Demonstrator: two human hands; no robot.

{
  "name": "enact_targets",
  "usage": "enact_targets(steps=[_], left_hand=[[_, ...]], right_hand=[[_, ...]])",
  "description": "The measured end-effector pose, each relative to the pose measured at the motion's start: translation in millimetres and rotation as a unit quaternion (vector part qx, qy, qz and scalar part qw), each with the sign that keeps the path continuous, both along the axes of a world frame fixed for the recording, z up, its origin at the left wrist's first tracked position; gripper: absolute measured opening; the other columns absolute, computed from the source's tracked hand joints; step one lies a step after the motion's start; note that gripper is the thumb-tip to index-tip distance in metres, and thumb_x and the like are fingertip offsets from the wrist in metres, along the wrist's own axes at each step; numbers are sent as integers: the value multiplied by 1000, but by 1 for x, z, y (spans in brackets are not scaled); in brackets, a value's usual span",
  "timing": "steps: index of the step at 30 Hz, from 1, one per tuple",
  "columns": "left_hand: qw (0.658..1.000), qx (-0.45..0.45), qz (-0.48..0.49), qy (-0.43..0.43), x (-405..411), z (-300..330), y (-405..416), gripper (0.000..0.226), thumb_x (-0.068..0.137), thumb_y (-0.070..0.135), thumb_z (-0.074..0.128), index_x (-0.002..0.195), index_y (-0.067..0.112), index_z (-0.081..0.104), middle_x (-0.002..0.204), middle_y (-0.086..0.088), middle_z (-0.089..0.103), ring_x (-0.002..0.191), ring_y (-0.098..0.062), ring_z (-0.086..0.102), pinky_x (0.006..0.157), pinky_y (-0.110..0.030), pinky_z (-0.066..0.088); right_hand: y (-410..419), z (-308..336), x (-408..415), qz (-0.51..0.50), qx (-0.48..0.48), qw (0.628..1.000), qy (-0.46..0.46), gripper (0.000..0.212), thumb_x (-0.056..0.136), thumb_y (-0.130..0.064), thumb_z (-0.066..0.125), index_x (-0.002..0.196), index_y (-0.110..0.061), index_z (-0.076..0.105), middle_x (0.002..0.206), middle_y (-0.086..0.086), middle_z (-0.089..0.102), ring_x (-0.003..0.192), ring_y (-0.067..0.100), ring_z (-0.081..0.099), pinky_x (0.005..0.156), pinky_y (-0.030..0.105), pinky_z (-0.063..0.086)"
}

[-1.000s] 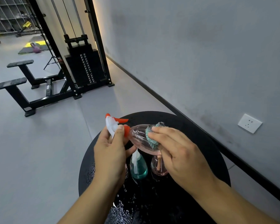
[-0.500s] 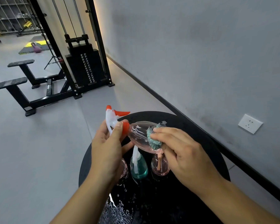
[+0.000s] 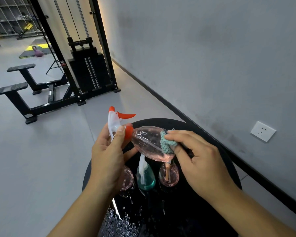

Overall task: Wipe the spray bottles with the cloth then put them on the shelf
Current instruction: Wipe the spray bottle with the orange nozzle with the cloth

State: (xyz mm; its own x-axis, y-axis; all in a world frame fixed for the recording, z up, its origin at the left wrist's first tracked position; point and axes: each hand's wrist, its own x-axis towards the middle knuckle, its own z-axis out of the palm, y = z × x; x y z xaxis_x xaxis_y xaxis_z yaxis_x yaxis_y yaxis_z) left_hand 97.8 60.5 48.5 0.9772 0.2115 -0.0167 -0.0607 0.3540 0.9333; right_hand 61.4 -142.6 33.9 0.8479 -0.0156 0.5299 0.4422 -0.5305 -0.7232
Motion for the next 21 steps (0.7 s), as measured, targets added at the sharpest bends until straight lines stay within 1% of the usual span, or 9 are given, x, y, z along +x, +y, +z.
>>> enact_targets(steps=[4,5,7,10,11,14,16,19,21], left_hand=[[1000,-1,-17,13,-3,-2,-6,22,109,24,57,121,18,74,110,-3,82,102,-18,80,66,-28,63],[1000,-8,-17,20,-3,-3,-7,21,109,25,58,121,18,73,111,-2,83,104,-17,80,68,-29,64],[999,-14,-24,25,-3,-5,-11,22,106,26,63,123,17,71,115,-5,82,110,-19,78,81,-35,66],[998,-4,-61,28,-5,-7,-17,27,98,24,70,121,11,72,116,-7,82,113,-20,78,92,-28,63],[997,1,-76,30,-6,-8,-19,29,97,23,71,124,9,71,118,-8,81,114,-21,77,97,-29,61],[995,17,-88,47,-3,-10,-18,30,102,24,67,126,7,71,119,-11,81,114,-25,77,106,-42,56],[994,26,-84,64,-2,-10,-15,27,105,27,65,125,10,72,117,-10,81,113,-25,78,102,-49,59],[993,12,-82,86,-2,-10,-12,24,108,34,61,123,18,71,113,-5,82,109,-21,79,85,-50,65],[991,-7,-77,108,1,-12,-11,34,109,41,58,128,14,68,118,-13,80,110,-29,78,83,-54,65]], right_hand=[[3,3,-3,16,44,999,8,37,95,2,68,117,-27,76,122,-18,68,122,7,63,95,12,51],[3,4,-3,15,45,999,2,37,95,2,69,117,-27,76,122,-17,68,122,7,63,94,11,51],[3,5,-4,11,45,999,-12,38,94,3,69,117,-26,77,122,-15,69,123,7,63,96,11,50],[4,6,-4,5,47,999,-19,36,93,2,71,115,-26,77,120,-17,70,122,8,64,98,15,50],[4,6,-4,4,51,999,-15,35,94,1,71,115,-26,77,119,-17,70,121,8,64,97,14,51],[5,6,-5,1,60,998,11,35,95,-1,71,114,-29,77,116,-21,69,118,6,65,93,12,51],[5,5,-7,4,69,997,34,34,95,-1,70,113,-29,77,114,-21,70,113,2,66,87,10,53],[3,6,-7,-4,91,995,48,33,95,-1,69,111,-28,78,110,-21,72,106,-1,68,82,9,54],[-2,7,-5,-18,106,993,55,32,96,-3,69,110,-31,77,109,-22,73,105,-2,69,81,9,54]])
